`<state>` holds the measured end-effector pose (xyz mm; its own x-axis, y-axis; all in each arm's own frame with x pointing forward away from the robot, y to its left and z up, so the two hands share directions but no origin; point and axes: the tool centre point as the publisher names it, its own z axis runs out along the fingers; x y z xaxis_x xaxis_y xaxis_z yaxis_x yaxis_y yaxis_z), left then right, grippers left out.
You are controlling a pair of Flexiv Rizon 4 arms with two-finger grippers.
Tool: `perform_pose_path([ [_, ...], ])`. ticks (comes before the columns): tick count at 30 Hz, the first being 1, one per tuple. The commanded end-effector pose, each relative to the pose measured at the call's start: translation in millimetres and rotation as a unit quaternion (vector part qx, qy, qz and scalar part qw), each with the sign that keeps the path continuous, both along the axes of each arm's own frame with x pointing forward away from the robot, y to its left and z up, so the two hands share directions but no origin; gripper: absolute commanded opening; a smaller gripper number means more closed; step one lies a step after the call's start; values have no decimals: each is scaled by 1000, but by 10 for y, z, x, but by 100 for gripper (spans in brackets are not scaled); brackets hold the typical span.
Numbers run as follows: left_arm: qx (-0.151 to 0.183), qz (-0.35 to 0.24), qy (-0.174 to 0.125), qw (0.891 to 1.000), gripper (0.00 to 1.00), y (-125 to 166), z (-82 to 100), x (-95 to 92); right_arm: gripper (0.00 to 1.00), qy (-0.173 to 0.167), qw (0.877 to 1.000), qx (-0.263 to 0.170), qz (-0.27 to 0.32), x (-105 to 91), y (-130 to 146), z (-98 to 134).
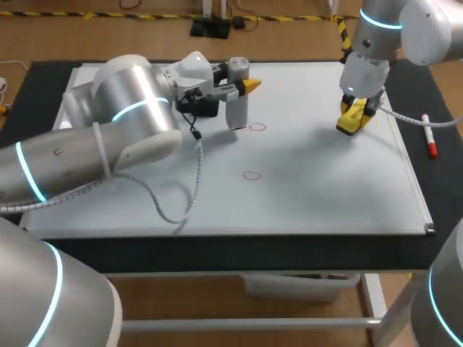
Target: Pick up the inspection probe, press it on each red-marked spot on the whiteboard one by one, put down the probe, pick up the eraser, and wipe off all the red marks.
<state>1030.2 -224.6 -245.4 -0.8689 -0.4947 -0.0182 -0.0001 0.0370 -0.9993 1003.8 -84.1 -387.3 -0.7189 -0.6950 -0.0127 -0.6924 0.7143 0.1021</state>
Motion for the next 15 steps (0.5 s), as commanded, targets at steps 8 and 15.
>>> perform_pose_path([
  [8, 0, 51, 4, 999, 0, 817, 26, -264, 0, 1, 1000, -1, 1, 7, -5, 6],
  [15, 1, 80, 5, 997, 0, 1289, 33, -294, 0, 1, 1000, -1, 1, 7, -5, 6],
])
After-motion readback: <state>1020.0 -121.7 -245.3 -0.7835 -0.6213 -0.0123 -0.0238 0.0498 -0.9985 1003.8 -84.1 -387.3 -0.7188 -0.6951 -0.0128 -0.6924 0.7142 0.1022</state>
